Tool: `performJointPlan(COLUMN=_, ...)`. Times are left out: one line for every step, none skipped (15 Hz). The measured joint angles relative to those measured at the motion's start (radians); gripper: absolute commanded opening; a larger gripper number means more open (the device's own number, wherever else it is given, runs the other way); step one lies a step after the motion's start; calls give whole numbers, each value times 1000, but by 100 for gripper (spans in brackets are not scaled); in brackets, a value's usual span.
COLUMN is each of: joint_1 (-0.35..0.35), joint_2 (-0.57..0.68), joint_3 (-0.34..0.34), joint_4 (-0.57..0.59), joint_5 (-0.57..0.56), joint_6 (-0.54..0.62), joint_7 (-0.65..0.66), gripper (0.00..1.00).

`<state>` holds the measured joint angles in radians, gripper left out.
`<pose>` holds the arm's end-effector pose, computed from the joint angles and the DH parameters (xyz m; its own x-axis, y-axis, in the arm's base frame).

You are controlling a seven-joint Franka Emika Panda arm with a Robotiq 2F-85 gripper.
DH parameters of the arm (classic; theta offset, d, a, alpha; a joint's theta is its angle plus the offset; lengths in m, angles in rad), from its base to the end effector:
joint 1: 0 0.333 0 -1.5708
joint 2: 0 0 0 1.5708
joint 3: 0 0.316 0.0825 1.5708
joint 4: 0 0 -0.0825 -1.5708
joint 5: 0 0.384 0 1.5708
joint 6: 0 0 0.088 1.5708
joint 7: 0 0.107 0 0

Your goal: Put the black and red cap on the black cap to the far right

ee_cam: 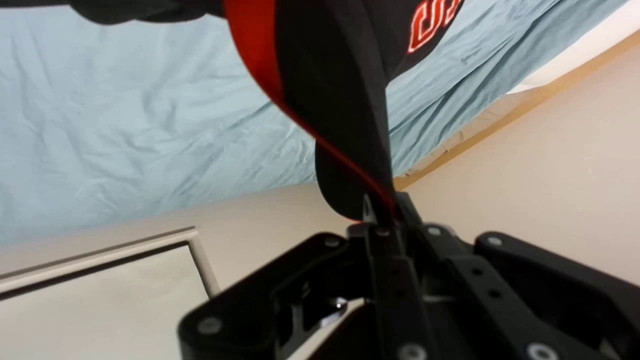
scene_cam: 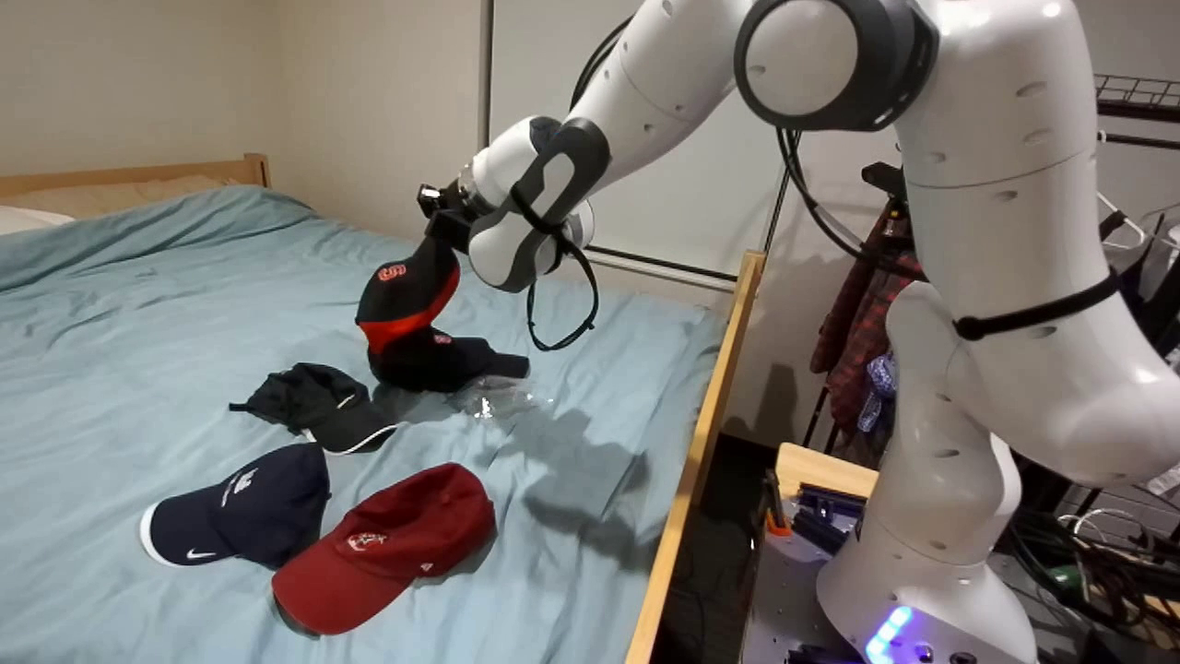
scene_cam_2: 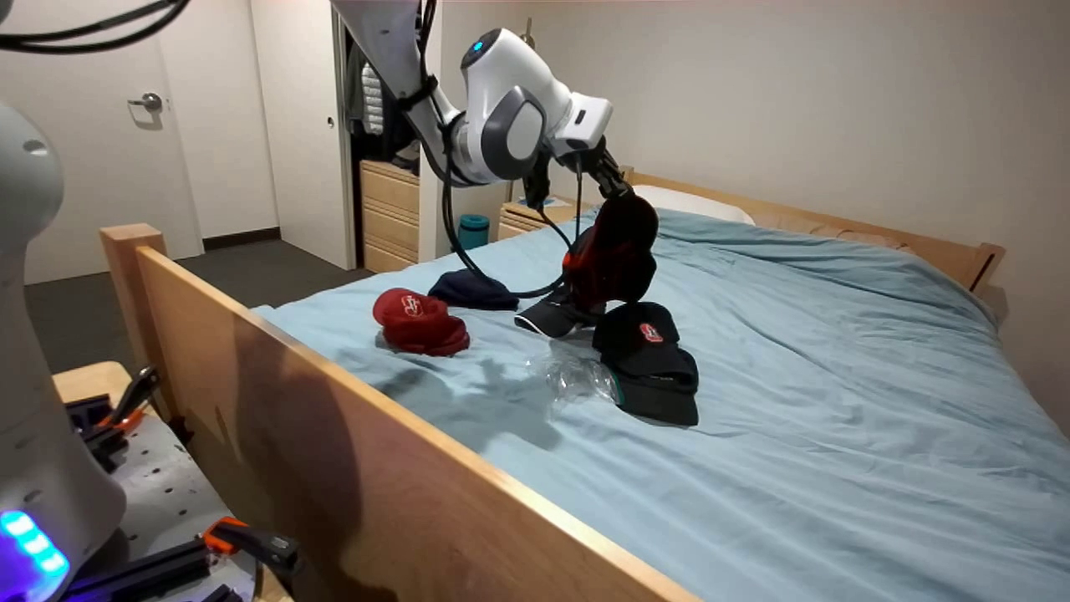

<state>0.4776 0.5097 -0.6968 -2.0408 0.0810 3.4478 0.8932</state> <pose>0.6397 -0.0976 0.3667 0.1880 -0.6676 0.7204 -0.5661 -0.6731 -0.4760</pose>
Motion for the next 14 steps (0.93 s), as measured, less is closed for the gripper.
performJointPlan(joint_1=-55, joint_2=-15, joint_3=66, joint_4=3, joint_5=-26, joint_6=3, joint_7=19, gripper=5)
performJointPlan(joint_1=-118, joint_2=-27, joint_3=136, joint_4=7, joint_5=-51, joint_6=4, joint_7=37, gripper=5)
performJointPlan(joint_1=-178, joint_2=-34, joint_3=205, joint_4=10, joint_5=-30, joint_6=2, joint_7=23, gripper=5)
performJointPlan(joint_1=-219, joint_2=-34, joint_3=242, joint_4=13, joint_5=-23, joint_6=1, joint_7=15, gripper=5)
performJointPlan(joint_1=-236, joint_2=-30, joint_3=245, joint_4=13, joint_5=-24, joint_6=1, joint_7=17, gripper=5)
performJointPlan(joint_1=-253, joint_2=-28, joint_3=246, joint_4=13, joint_5=-25, joint_6=1, joint_7=17, gripper=5)
performJointPlan(joint_1=-273, joint_2=-26, joint_3=252, joint_4=13, joint_5=-28, joint_6=1, joint_7=17, gripper=5)
performJointPlan(joint_1=-291, joint_2=-24, joint_3=255, joint_4=14, joint_5=-29, joint_6=1, joint_7=17, gripper=5)
performJointPlan(joint_1=-304, joint_2=-19, joint_3=253, joint_4=18, joint_5=-29, joint_6=1, joint_7=16, gripper=5)
performJointPlan(joint_1=-313, joint_2=-14, joint_3=248, joint_4=21, joint_5=-29, joint_6=0, joint_7=16, gripper=26)
performJointPlan(joint_1=-318, joint_2=-8, joint_3=241, joint_4=25, joint_5=-29, joint_6=-5, joint_7=16, gripper=31)
performJointPlan(joint_1=-318, joint_2=-3, joint_3=228, joint_4=29, joint_5=-25, joint_6=-22, joint_7=16, gripper=37)
performJointPlan(joint_1=-315, joint_2=2, joint_3=210, joint_4=34, joint_5=-21, joint_6=-45, joint_7=16, gripper=43)
performJointPlan(joint_1=-302, joint_2=9, joint_3=180, joint_4=40, joint_5=-7, joint_6=-72, joint_7=16, gripper=50)
